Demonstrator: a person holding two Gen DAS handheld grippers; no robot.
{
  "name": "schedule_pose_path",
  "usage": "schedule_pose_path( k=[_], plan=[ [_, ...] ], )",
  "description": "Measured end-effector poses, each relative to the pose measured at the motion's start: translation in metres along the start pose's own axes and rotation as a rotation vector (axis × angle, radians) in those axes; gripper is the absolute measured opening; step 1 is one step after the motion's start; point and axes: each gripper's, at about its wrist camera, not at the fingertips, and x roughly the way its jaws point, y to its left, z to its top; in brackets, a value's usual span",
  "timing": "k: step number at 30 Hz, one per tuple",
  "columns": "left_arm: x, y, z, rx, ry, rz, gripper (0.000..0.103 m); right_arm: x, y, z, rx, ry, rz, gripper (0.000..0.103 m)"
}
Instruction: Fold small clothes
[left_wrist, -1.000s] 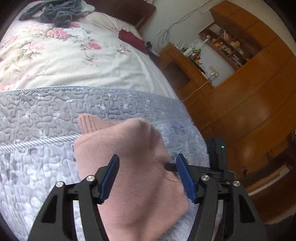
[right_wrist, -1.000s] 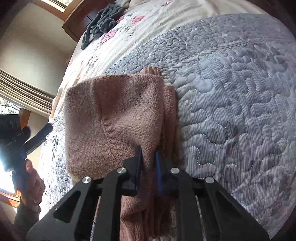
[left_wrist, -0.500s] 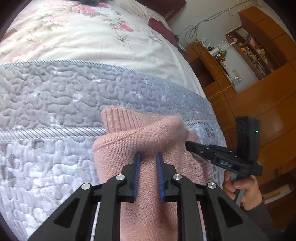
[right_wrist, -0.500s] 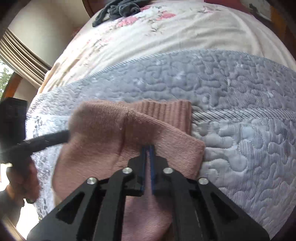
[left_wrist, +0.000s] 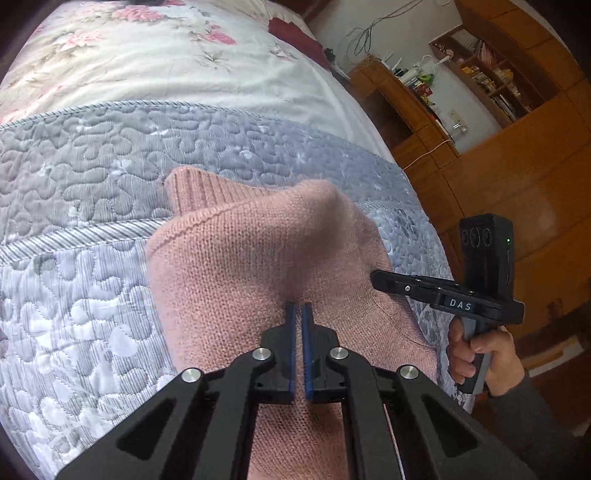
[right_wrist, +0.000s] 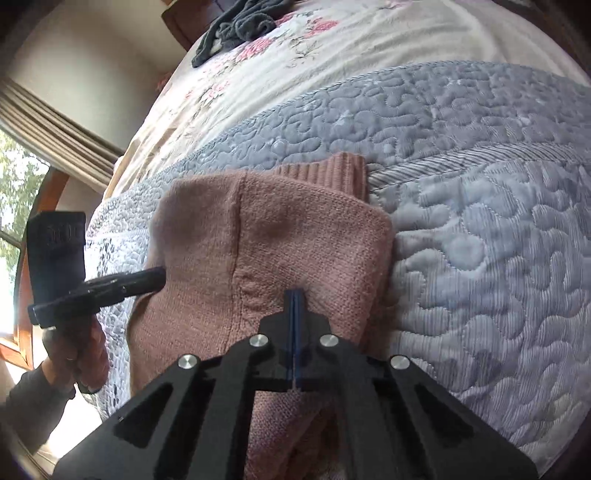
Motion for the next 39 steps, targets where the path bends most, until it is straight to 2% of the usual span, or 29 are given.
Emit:
schedule_pose_path(
  k=[1, 2, 4, 6, 8, 10, 11, 13, 16, 17, 18, 19, 20, 21, 22, 23, 27, 29, 34, 36, 39],
  plan=[
    [-0.008, -0.004, 0.002, -0.004, -0.009, -0.007, 0.005, -0.010, 0.002, 0.000, -0.010, -0.017, -0.030, 0.000],
    [-0.021, -0.010, 0.001, 0.004, -0.033, -0.034, 0.008, -0.022, 0.006, -0.003, -0.015, -0.032, -0.022, 0.000],
    [-0.048, -0.024, -0.011, 0.051, -0.070, -0.073, 0.013, -0.043, 0.019, -0.017, -0.046, -0.045, 0.049, 0.000],
    [-0.063, -0.031, -0.030, 0.092, -0.066, -0.079, 0.015, -0.048, 0.035, -0.036, -0.103, -0.012, 0.082, 0.000],
    [-0.055, -0.030, -0.047, 0.103, -0.020, -0.036, 0.015, -0.032, 0.040, -0.053, -0.132, 0.055, 0.063, 0.000],
    [-0.039, -0.025, -0.060, 0.089, 0.022, -0.005, 0.014, -0.015, 0.032, -0.061, -0.142, 0.074, -0.009, 0.000],
    [-0.030, -0.023, -0.063, 0.085, 0.037, -0.006, 0.014, -0.012, 0.023, -0.062, -0.126, 0.072, -0.002, 0.000],
    [-0.018, -0.022, -0.067, 0.084, 0.049, 0.016, 0.006, -0.012, 0.006, -0.061, -0.048, 0.074, 0.039, 0.000],
    [-0.017, -0.029, -0.068, 0.078, 0.066, 0.025, 0.007, -0.018, 0.008, -0.059, -0.046, 0.082, 0.031, 0.000],
    [-0.026, -0.032, -0.069, 0.072, 0.052, 0.008, 0.012, -0.024, 0.004, -0.058, -0.030, 0.083, 0.047, 0.000],
    [-0.040, -0.034, -0.072, 0.059, 0.029, -0.022, 0.030, -0.033, -0.001, -0.056, -0.002, 0.074, 0.074, 0.000],
    [-0.055, -0.034, -0.076, 0.047, 0.003, -0.040, 0.057, -0.042, -0.008, -0.052, 0.035, 0.063, 0.104, 0.000],
    [-0.071, -0.031, -0.084, 0.037, -0.028, -0.035, 0.070, -0.048, -0.017, -0.046, 0.080, 0.057, 0.148, 0.009],
    [-0.085, -0.026, -0.093, 0.022, -0.061, -0.021, 0.080, -0.054, -0.028, -0.043, 0.130, 0.055, 0.189, 0.041],
    [-0.094, -0.019, -0.102, 0.001, -0.067, -0.016, 0.080, -0.059, -0.040, -0.039, 0.180, 0.047, 0.224, 0.062],
    [-0.098, -0.009, -0.109, -0.031, -0.046, -0.010, 0.080, -0.061, -0.051, -0.035, 0.222, 0.035, 0.254, 0.089],
    [-0.096, 0.027, -0.130, -0.157, 0.000, -0.030, 0.080, -0.040, -0.087, -0.018, 0.380, 0.065, 0.378, 0.089],
    [-0.091, 0.044, -0.137, -0.216, 0.001, -0.061, 0.081, -0.024, -0.090, -0.008, 0.400, 0.097, 0.424, 0.089],
    [-0.063, 0.070, -0.141, -0.346, 0.023, -0.256, 0.080, 0.007, -0.077, 0.014, 0.347, 0.163, 0.411, 0.089],
    [-0.046, 0.076, -0.144, -0.374, 0.047, -0.280, 0.080, 0.014, -0.073, 0.020, 0.319, 0.190, 0.398, 0.089],
    [-0.035, 0.080, -0.142, -0.385, 0.043, -0.334, 0.080, 0.026, -0.065, 0.029, 0.282, 0.224, 0.382, 0.092]
  ],
)
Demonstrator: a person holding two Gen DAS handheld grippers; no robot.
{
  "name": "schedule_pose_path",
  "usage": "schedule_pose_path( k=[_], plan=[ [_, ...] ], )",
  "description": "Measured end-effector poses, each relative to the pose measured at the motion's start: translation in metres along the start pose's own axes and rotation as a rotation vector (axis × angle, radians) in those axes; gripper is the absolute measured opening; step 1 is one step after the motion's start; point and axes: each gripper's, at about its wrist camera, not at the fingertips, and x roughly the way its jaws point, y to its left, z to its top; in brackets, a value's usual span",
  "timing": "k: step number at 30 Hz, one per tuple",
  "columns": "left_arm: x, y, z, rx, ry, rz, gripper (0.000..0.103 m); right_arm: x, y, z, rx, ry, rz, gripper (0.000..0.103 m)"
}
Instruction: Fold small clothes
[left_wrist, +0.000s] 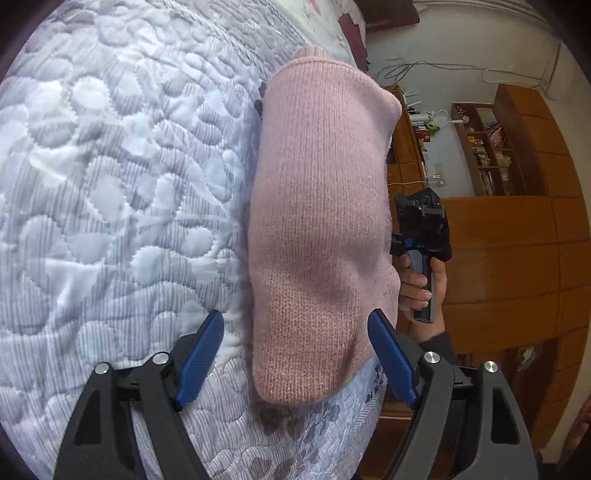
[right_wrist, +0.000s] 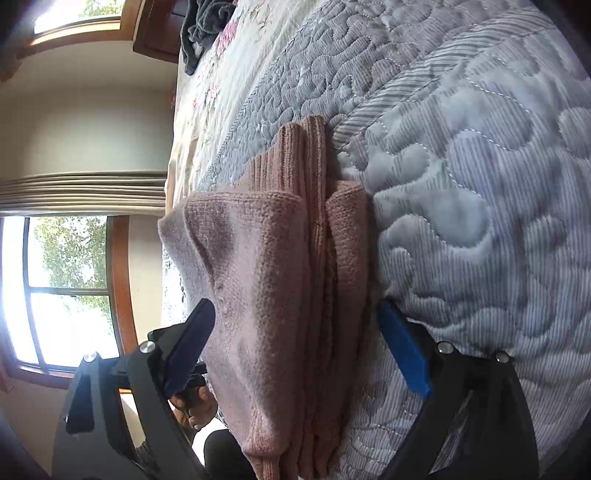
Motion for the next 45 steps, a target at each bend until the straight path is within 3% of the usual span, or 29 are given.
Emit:
schedule_pose_path(
  k=[4, 8, 11, 13, 14, 15, 16, 19, 27, 35, 40, 45],
  plan=[
    [0.014, 0.002, 0.009, -0.029, 0.026, -0.112, 0.080, 0.017, 0.012, 0.010, -0.043, 0.023, -0.009, 0.094],
    [0.029, -0.004, 0.010, -0.017, 0.056, -0.119, 0.080, 0.026, 0.017, 0.016, -0.057, 0.015, 0.009, 0.094],
    [0.038, -0.009, 0.012, -0.006, 0.071, -0.092, 0.080, 0.031, 0.023, 0.017, -0.071, 0.007, 0.008, 0.093],
    [0.041, -0.011, 0.012, -0.011, 0.071, -0.056, 0.076, 0.036, 0.028, 0.017, -0.082, 0.001, -0.003, 0.076],
    [0.042, -0.013, 0.013, -0.012, 0.072, -0.021, 0.072, 0.038, 0.028, 0.018, -0.078, 0.004, 0.013, 0.060],
    [0.044, -0.015, 0.013, -0.014, 0.080, 0.030, 0.054, 0.037, 0.026, 0.012, -0.072, -0.006, 0.028, 0.051],
    [0.045, -0.014, 0.013, -0.030, 0.087, 0.049, 0.045, 0.030, 0.022, 0.007, -0.073, -0.017, 0.031, 0.050],
    [0.039, -0.024, 0.013, -0.013, 0.079, 0.085, 0.035, 0.026, 0.027, 0.003, -0.081, -0.046, 0.034, 0.046],
    [0.007, -0.071, 0.005, 0.102, 0.043, 0.166, 0.030, 0.025, 0.071, -0.008, -0.113, -0.073, 0.059, 0.043],
    [-0.069, -0.093, -0.044, 0.137, 0.005, 0.220, 0.030, 0.050, 0.124, -0.050, -0.128, -0.028, 0.124, 0.043],
    [-0.117, -0.074, -0.103, 0.072, -0.034, 0.246, 0.030, 0.102, 0.147, -0.100, -0.123, 0.053, 0.185, 0.043],
    [-0.147, -0.033, -0.163, 0.001, -0.051, 0.278, 0.030, 0.161, 0.152, -0.147, -0.106, 0.147, 0.191, 0.043]
  ],
)
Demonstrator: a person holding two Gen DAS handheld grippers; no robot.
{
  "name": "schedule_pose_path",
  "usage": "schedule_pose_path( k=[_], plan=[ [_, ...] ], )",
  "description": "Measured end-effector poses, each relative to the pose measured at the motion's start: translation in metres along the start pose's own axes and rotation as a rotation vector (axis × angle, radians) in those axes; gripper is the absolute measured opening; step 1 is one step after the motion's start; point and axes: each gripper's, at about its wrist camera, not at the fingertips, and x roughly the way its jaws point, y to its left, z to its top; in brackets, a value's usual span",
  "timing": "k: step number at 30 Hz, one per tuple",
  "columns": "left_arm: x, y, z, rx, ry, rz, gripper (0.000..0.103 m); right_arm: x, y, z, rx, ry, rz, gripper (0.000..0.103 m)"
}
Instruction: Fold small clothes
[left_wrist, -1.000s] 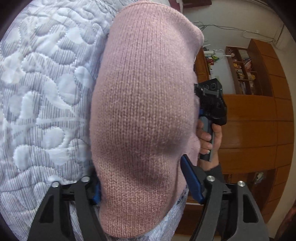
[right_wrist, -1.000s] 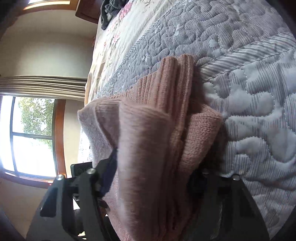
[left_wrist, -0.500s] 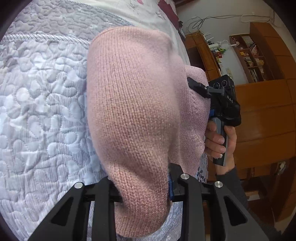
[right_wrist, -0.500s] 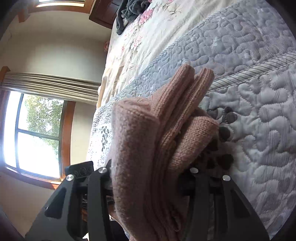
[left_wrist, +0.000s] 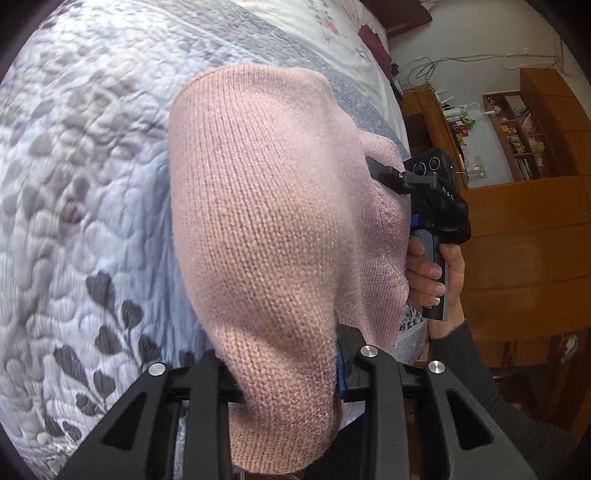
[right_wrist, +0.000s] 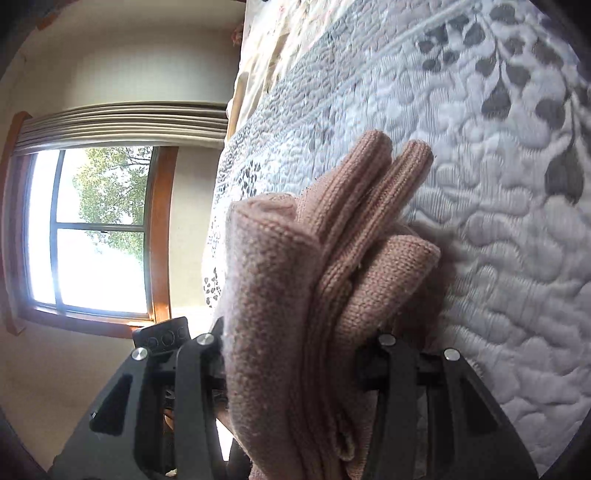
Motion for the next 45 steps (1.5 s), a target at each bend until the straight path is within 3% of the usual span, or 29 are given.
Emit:
schedule_pose_path(
  k=[6, 11, 13, 15, 17, 18, 20, 22, 23, 24, 27, 29, 32, 35, 37, 40, 41, 43, 45],
  plan=[
    [0.020, 0.044, -0.021, -0.061, -0.013, -0.017, 0.030, 0.017, -0.024, -0.012, 0.058, 0.017, -0.025, 0.043],
    [0.028, 0.040, -0.019, -0.044, -0.017, 0.024, 0.039, 0.016, -0.024, -0.006, 0.047, 0.020, -0.087, 0.051],
    [0.013, 0.036, -0.021, -0.037, -0.053, 0.084, 0.049, 0.004, -0.016, -0.003, 0.048, -0.026, -0.131, 0.059],
    [-0.015, 0.027, -0.029, -0.029, -0.139, 0.198, 0.056, -0.022, -0.007, -0.019, 0.032, -0.123, -0.157, 0.066],
    [-0.043, 0.000, -0.043, 0.092, -0.253, 0.299, 0.060, -0.039, 0.008, -0.036, -0.003, -0.175, -0.174, 0.066],
    [-0.050, -0.013, -0.051, 0.141, -0.276, 0.285, 0.062, -0.042, 0.015, -0.045, -0.017, -0.181, -0.172, 0.065],
    [-0.054, -0.025, -0.062, 0.181, -0.266, 0.166, 0.062, -0.039, 0.026, -0.057, -0.044, -0.179, -0.200, 0.056],
    [-0.029, -0.044, -0.063, 0.209, -0.203, 0.107, 0.060, -0.031, 0.028, -0.058, -0.060, -0.159, -0.229, 0.038],
    [-0.017, -0.038, -0.069, 0.212, -0.171, 0.104, 0.059, -0.023, 0.029, -0.058, -0.058, -0.142, -0.246, 0.014],
    [-0.002, -0.037, -0.068, 0.200, -0.139, 0.103, 0.058, -0.023, 0.025, -0.063, -0.061, -0.146, -0.284, 0.009],
    [0.027, -0.016, -0.063, 0.149, -0.075, 0.136, 0.054, -0.020, 0.016, -0.059, -0.047, -0.178, -0.418, 0.008],
    [0.029, -0.020, -0.059, 0.133, -0.034, 0.105, 0.051, -0.019, 0.008, -0.058, -0.018, -0.187, -0.429, 0.009],
    [-0.005, -0.045, -0.042, 0.192, -0.080, -0.007, 0.052, -0.022, 0.020, -0.063, -0.072, -0.187, -0.412, 0.012],
    [-0.034, -0.053, 0.004, 0.214, -0.173, -0.026, 0.053, -0.022, 0.061, -0.057, -0.201, -0.266, -0.534, 0.014],
    [-0.033, -0.051, 0.041, 0.228, -0.194, 0.010, 0.052, -0.015, 0.077, -0.048, -0.263, -0.278, -0.566, 0.014],
    [-0.002, -0.036, 0.089, 0.202, -0.142, 0.089, 0.049, 0.013, 0.074, -0.030, -0.290, -0.184, -0.611, 0.015],
    [0.009, -0.027, 0.100, 0.182, -0.128, 0.101, 0.044, 0.025, 0.063, -0.023, -0.280, -0.155, -0.664, 0.008],
    [0.020, -0.009, 0.108, 0.150, -0.125, 0.106, 0.028, 0.036, 0.032, -0.017, -0.281, -0.129, -0.715, 0.006],
    [0.022, -0.004, 0.109, 0.136, -0.129, 0.097, 0.024, 0.029, 0.021, -0.011, -0.226, -0.139, -0.671, 0.005]
  ],
)
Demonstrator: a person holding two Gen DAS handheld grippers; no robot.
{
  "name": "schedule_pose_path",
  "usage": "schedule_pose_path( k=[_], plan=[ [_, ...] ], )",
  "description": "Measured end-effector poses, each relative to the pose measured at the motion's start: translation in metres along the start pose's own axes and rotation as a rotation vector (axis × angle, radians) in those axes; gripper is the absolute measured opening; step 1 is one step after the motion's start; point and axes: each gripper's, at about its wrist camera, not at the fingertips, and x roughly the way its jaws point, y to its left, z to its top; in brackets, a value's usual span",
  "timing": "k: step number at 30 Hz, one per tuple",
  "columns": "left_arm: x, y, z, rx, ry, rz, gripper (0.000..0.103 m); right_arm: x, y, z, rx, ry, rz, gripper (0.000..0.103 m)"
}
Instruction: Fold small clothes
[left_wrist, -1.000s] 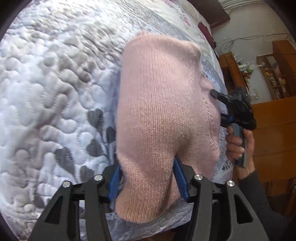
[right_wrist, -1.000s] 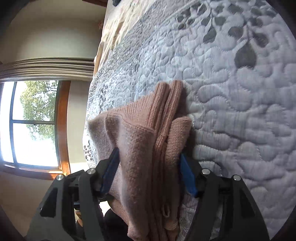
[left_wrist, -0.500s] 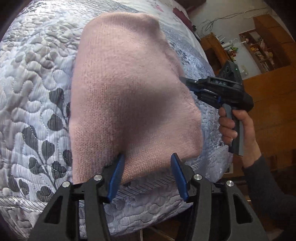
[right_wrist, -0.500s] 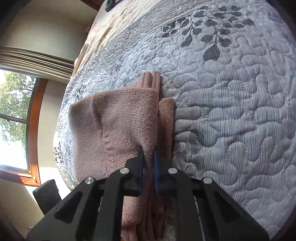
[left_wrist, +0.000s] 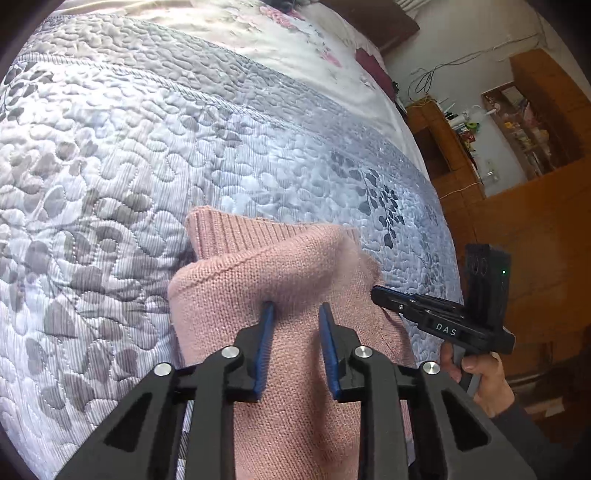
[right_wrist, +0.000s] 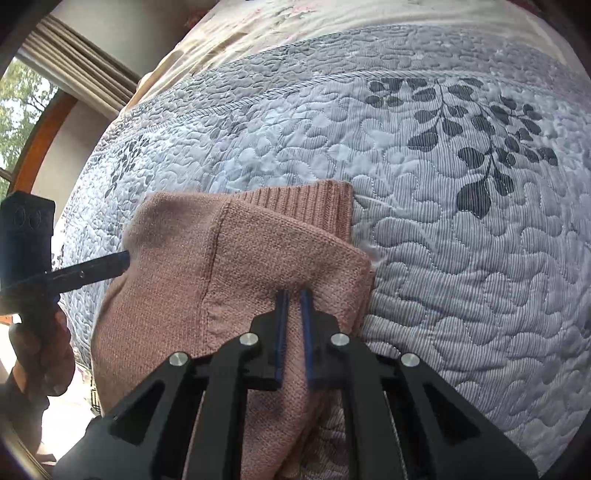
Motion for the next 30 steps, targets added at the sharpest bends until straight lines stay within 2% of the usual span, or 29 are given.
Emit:
schedule_pose_path(
  k=[2, 4, 6, 8, 10, 12, 13, 15, 17, 19, 21, 23, 24, 26, 29, 30],
  plan=[
    [-0.006, -0.004, -0.002, 0.015, 0.002, 0.015, 0.024, -0.011, 0.001, 0.001, 0.004, 0.000, 0.001, 0.005],
    [-0.030, -0.008, -0.013, 0.033, -0.020, -0.009, 0.025, -0.033, 0.013, -0.003, -0.018, -0.028, -0.016, 0.008],
    [-0.055, -0.021, -0.029, 0.087, -0.052, -0.044, 0.026, -0.060, 0.035, -0.017, -0.075, -0.055, -0.021, 0.008],
    [-0.060, -0.030, -0.046, 0.138, -0.034, -0.033, 0.026, -0.071, 0.054, -0.034, -0.125, -0.039, -0.007, 0.008],
    [-0.040, -0.031, -0.058, 0.174, 0.022, 0.053, 0.026, -0.063, 0.066, -0.048, -0.174, 0.001, -0.031, 0.008],
    [-0.021, -0.023, -0.064, 0.176, 0.039, 0.108, 0.026, -0.040, 0.063, -0.058, -0.200, 0.045, -0.115, 0.000],
    [-0.018, -0.021, -0.066, 0.172, 0.033, 0.107, 0.024, -0.033, 0.058, -0.061, -0.208, 0.044, -0.150, 0.000],
    [-0.024, -0.025, -0.065, 0.148, 0.020, 0.100, 0.024, -0.041, 0.049, -0.061, -0.143, 0.033, -0.151, 0.000],
    [-0.041, -0.036, -0.072, 0.161, -0.001, 0.073, 0.026, -0.063, 0.061, -0.068, -0.167, 0.000, -0.170, 0.003],
    [-0.060, -0.048, -0.089, 0.195, -0.027, 0.054, 0.028, -0.082, 0.079, -0.080, -0.199, -0.021, -0.132, 0.003],
    [-0.060, -0.048, -0.104, 0.198, -0.020, 0.076, 0.030, -0.083, 0.093, -0.094, -0.242, -0.015, -0.125, 0.003],
    [-0.043, -0.038, -0.111, 0.174, 0.008, 0.155, 0.032, -0.063, 0.092, -0.104, -0.258, 0.027, -0.175, 0.000],
    [-0.037, -0.033, -0.112, 0.152, 0.007, 0.161, 0.032, -0.053, 0.085, -0.107, -0.256, 0.044, -0.219, 0.000],
    [-0.037, -0.033, -0.113, 0.117, 0.001, 0.159, 0.032, -0.047, 0.070, -0.108, -0.188, 0.051, -0.213, 0.000],
    [-0.061, -0.054, -0.124, 0.159, -0.041, 0.128, 0.043, -0.076, 0.087, -0.119, -0.215, -0.003, -0.207, 0.001],
    [-0.070, -0.059, -0.133, 0.177, -0.056, 0.118, 0.051, -0.086, 0.093, -0.125, -0.225, -0.021, -0.194, 0.001]
  ],
)
